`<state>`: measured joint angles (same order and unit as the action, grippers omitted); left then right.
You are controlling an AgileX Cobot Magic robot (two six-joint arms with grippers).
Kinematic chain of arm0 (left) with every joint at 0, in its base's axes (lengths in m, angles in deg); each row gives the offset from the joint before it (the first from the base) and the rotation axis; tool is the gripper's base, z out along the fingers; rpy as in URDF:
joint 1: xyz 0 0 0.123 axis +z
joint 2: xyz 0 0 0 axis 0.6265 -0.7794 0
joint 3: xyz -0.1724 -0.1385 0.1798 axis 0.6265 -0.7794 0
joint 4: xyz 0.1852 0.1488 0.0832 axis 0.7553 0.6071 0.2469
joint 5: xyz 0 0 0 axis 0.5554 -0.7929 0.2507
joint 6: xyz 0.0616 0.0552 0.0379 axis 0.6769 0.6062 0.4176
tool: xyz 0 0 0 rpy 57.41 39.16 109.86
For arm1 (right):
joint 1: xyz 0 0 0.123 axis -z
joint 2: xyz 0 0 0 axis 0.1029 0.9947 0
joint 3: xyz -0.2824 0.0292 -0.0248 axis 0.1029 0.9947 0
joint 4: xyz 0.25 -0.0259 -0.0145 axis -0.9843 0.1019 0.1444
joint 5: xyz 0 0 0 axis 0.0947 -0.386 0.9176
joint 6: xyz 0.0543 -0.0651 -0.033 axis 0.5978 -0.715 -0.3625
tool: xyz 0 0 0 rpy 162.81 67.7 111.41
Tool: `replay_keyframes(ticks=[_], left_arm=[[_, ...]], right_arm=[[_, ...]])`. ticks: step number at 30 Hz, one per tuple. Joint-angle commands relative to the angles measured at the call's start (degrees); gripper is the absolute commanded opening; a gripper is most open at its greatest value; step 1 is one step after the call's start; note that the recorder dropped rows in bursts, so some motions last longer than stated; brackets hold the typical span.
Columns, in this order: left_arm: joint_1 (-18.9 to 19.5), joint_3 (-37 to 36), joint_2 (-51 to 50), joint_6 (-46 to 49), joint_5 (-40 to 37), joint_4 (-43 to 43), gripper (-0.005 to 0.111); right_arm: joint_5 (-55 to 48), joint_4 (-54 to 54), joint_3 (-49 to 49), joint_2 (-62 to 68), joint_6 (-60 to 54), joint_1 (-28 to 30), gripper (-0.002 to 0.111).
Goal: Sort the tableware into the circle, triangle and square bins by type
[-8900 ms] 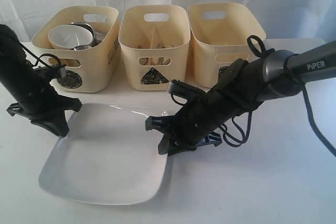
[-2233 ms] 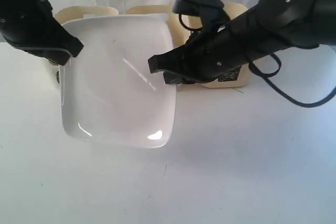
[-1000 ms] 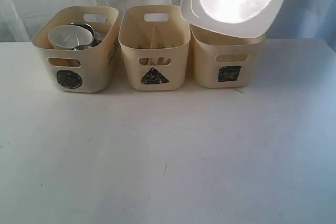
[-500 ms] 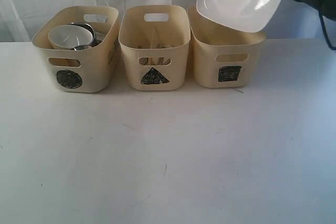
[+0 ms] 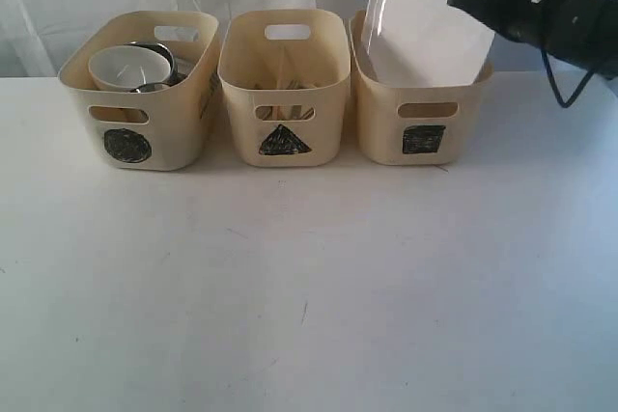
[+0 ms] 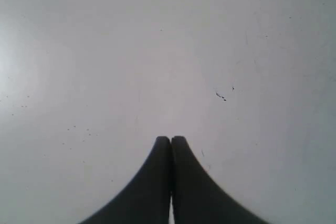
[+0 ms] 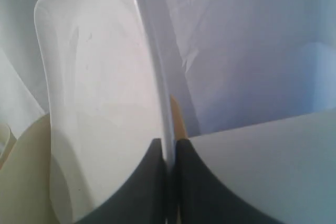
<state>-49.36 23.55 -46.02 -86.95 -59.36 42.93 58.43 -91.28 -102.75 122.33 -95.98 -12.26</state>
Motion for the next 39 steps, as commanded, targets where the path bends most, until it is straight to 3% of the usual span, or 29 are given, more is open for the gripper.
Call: replay_keyframes(ticks=[1, 4, 10, 23, 26, 32, 35, 39], left_arm=[[0.19, -0.36, 0.67, -0.56, 0.18, -0.36, 0.0], [0.19, -0.36, 0.67, -0.66, 0.8, -0.6, 0.0], [0.19, -0.36, 0.67, -0.78, 1.24, -0.83, 0.0], [0.19, -0.36, 0.67, -0.78, 2.48, -1.04, 0.0], [0.19, -0.36, 0.67, -0.78, 3.53, -1.89, 0.0], [0.19, -0.36, 0.67, 2.71, 8.62, -10.02, 0.0], [0.19, -0.65, 0.67, 7.47, 12.61, -16.66, 0.0], [0.19, -4.46, 2.1, 9.59, 21.5, -22.5, 0.0]], right_arm=[[-0.25, -0.04, -0.78, -0.19, -1.66, 0.09, 0.0], [-0.25, -0.04, -0.78, -0.19, -2.82, 0.09, 0.007], [-0.25, -0.04, -0.91, -0.19, -2.82, 0.09, 0.034], [1.13, -0.04, -4.06, -6.8, -2.92, 0.09, 0.035], [-2.54, -0.04, -4.06, -10.45, -2.92, 0.09, 0.032], [-22.72, -0.04, -3.8, -17.14, -8.35, 0.09, 0.0], [-28.84, -0.04, -1.35, -19.82, -12.47, 0.09, 0.0], [-28.82, -0.04, 7.11, -24.86, -13.13, 0.09, 0.0]])
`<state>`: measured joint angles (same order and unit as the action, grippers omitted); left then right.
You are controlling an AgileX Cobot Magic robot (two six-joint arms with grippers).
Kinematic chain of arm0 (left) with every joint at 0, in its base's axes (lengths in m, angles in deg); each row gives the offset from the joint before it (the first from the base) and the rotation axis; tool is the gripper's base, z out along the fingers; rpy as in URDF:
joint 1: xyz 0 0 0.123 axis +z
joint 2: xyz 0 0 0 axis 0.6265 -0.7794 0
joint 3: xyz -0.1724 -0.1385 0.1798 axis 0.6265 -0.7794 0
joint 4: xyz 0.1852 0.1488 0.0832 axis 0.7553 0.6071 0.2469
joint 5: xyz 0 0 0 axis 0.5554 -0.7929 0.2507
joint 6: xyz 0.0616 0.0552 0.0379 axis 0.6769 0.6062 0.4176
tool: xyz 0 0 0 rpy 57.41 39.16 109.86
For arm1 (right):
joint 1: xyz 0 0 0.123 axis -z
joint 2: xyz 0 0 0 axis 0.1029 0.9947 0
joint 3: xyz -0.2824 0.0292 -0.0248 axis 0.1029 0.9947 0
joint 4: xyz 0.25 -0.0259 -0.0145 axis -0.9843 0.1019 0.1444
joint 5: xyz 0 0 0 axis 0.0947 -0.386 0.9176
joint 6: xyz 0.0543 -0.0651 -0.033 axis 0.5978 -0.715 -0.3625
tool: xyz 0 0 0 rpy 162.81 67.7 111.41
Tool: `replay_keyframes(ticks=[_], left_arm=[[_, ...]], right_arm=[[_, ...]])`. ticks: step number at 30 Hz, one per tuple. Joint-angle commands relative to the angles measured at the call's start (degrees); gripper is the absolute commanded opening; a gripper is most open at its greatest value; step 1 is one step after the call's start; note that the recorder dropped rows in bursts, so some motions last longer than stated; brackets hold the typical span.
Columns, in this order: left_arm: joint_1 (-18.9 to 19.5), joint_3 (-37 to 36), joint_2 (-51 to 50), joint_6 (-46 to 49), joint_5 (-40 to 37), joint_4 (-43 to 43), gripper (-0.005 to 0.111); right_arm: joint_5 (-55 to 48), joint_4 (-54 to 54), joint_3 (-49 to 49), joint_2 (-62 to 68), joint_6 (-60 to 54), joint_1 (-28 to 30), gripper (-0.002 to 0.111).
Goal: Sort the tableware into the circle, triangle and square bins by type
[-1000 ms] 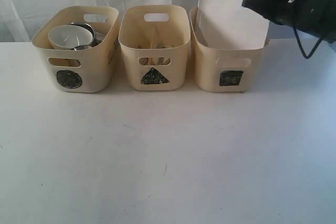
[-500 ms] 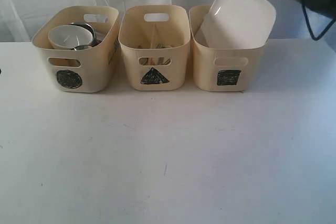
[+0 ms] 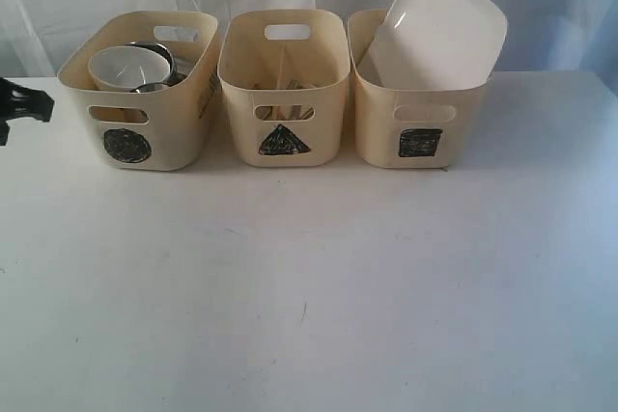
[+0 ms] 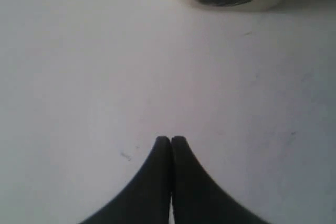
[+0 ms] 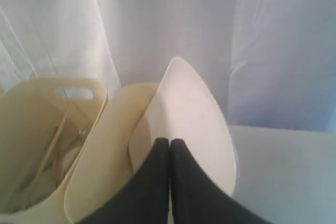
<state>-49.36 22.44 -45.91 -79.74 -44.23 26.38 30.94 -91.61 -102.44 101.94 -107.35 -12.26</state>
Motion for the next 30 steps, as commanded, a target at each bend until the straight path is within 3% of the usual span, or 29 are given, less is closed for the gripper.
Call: replay_keyframes(ticks=[1, 8, 21, 30], left_arm=[[0.19, -4.94, 2.89, 3.0, 8.16, -6.84, 0.0], [0.09, -15.81, 16.41, 5.95, 14.68, -6.95, 0.0], [0.09, -32.95, 48.35, 7.3, 11.18, -7.07, 0.0], [0.09, -35.32, 56.14, 6.6, 8.2, -7.07, 0.0]], right_arm=[[-0.92, 0.29, 9.67, -6.28, -1.76, 0.09, 0.0], [-0.73, -0.72, 26.58, -21.62, -1.76, 0.09, 0.0], [-6.61, -2.93, 45.78, -56.26, 1.53, 0.09, 0.0], [-13.55, -3.58, 51.95, -69.07, 3.47, 0.09, 0.0]])
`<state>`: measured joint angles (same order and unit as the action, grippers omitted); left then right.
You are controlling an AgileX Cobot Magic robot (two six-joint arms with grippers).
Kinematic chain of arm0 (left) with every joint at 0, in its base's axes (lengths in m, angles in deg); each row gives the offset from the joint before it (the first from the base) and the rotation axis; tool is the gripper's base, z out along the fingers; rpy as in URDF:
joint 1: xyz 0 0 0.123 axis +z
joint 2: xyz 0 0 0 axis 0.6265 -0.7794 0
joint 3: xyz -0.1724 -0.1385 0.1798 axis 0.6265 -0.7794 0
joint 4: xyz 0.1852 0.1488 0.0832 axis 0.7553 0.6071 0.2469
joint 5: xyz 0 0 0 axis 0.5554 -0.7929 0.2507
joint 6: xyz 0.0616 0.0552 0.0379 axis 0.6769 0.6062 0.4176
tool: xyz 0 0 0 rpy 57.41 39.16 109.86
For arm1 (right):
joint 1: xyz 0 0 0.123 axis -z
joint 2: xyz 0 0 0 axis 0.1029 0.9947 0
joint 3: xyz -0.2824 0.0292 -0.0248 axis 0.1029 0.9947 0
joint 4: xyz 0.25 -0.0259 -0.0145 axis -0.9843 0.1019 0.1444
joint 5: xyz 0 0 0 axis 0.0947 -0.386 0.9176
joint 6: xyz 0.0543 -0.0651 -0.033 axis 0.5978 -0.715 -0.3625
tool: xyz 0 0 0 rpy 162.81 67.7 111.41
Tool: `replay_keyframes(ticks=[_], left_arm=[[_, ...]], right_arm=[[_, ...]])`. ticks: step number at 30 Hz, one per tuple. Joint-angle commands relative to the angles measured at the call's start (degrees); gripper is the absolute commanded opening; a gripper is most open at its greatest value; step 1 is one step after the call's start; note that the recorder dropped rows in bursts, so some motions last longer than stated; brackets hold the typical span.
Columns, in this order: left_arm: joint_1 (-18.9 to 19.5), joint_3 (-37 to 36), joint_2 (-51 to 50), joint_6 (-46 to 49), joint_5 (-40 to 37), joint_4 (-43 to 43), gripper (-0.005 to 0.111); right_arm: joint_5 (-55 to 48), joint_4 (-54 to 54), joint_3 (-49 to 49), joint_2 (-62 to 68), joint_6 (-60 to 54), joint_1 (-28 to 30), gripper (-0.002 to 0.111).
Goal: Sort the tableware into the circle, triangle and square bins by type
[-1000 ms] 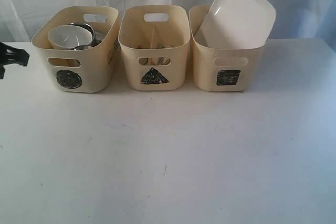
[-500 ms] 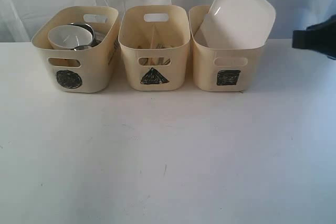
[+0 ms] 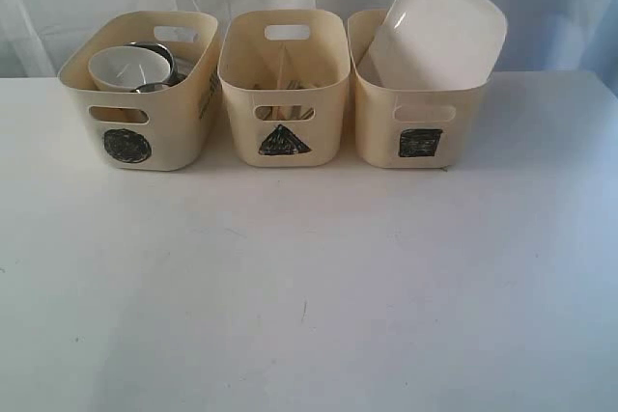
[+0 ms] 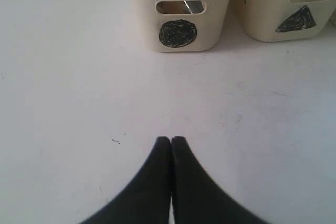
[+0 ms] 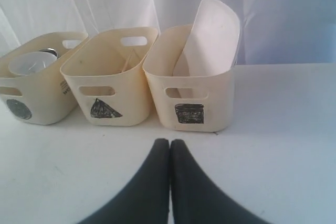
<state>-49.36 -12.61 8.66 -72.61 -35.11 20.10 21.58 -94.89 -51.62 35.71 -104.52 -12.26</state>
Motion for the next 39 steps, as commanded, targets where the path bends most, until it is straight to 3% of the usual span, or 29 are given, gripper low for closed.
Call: replay_keyframes(ticks=[1, 18, 25, 29, 33, 39], left_arm=[[0.09, -0.27, 1.57, -0.53, -0.66, -0.78, 0.0], [0.09, -0.27, 1.57, -0.53, -0.75, -0.67, 0.0], [0.09, -0.27, 1.57, -0.53, -0.75, -0.56, 0.0], [0.09, -0.27, 1.57, -0.53, -0.75, -0.56, 0.0], [0.09, -0.27, 1.57, -0.53, -0.75, -0.56, 0.0], [0.09, -0.27, 1.57, -0.53, -0.75, -0.56, 0.0]], right_arm=[[-5.55, -0.29, 1.13, -3.37, 0.64, 0.09, 0.0], [-6.81, 0.43, 1.13, -4.18, -0.72, 0.09, 0.0], [3.7, 7.33, 10.13, -9.48, -0.13, 0.09, 0.0], [3.7, 11.78, 13.83, -14.1, 0.43, 0.09, 0.0], [2.84, 20.75, 17.86, -20.26, 9.65, 0.09, 0.0], [0.02, 23.2, 22.66, -22.94, 14.45, 0.09, 0.0]])
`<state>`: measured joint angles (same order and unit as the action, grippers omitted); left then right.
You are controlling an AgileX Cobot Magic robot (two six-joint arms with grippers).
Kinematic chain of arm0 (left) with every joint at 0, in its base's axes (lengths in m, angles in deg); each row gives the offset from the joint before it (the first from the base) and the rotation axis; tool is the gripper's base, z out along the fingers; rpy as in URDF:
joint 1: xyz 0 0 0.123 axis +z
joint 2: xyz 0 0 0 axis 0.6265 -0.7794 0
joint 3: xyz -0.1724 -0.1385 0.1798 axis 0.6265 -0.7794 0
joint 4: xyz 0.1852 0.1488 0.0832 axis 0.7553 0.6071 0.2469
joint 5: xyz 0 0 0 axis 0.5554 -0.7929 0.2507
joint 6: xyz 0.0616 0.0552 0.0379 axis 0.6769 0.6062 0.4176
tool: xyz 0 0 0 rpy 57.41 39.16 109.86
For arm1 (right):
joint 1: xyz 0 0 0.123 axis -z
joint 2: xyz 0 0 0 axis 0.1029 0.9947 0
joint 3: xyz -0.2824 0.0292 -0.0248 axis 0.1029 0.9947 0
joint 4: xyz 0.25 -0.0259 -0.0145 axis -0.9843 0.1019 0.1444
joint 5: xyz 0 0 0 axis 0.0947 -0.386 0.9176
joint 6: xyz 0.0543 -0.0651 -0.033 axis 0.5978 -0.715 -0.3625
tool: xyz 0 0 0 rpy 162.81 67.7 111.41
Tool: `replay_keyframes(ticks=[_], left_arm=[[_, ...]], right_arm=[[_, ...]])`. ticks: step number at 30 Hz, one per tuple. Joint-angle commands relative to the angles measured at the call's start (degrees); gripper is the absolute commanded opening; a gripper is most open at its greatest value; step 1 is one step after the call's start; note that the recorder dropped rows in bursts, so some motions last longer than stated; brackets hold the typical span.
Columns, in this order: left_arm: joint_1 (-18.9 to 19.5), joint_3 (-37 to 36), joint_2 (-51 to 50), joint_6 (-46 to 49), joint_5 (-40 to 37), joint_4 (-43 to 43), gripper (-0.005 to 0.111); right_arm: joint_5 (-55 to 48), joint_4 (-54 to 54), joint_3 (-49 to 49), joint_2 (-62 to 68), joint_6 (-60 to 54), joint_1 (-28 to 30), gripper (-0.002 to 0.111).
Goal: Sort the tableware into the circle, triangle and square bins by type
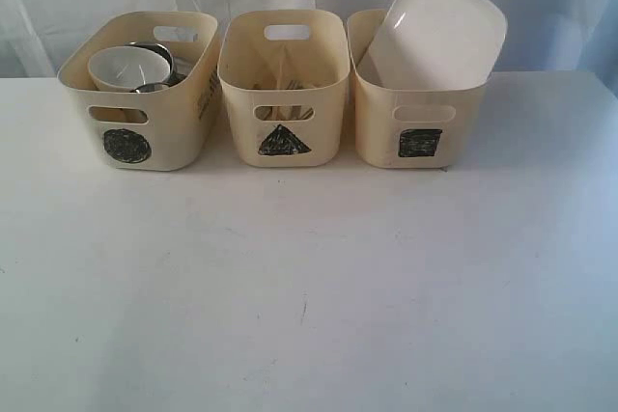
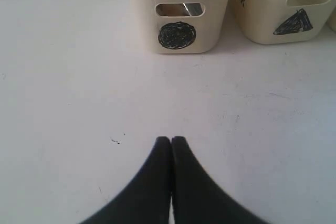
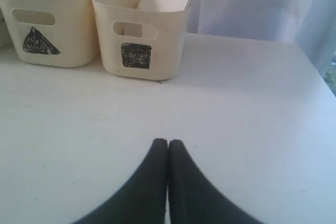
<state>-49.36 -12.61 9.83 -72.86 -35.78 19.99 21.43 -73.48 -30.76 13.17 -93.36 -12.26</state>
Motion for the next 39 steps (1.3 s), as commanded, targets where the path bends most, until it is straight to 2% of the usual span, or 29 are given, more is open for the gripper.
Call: replay_keyframes(ticks=[1, 5, 35, 36, 39], left_arm=[[0.09, -0.27, 0.4, -0.28, -0.08, -0.45, 0.0], [0.09, -0.27, 0.4, -0.28, -0.08, -0.45, 0.0], [0.09, -0.38, 1.03, -0.01, -0.08, -0.32, 0.0], [0.09, -0.77, 1.13, 0.4, 0.35, -0.32, 0.0], [0.09, -7.83, 2.93, 0.65, 9.74, -0.68, 0.0]], right_arm=[[0.42, 2.48, 2.23, -0.4, 4.39, 0.09, 0.0], [2.02, 3.84, 4.69, -0.4, 6.85, 0.09, 0.0], [2.98, 3.84, 4.69, -0.4, 6.87, 0.09, 0.0], [2.98, 3.84, 4.69, -0.4, 6.87, 0.09, 0.0], [2.98, 3.84, 4.69, -0.4, 6.87, 0.09, 0.0]])
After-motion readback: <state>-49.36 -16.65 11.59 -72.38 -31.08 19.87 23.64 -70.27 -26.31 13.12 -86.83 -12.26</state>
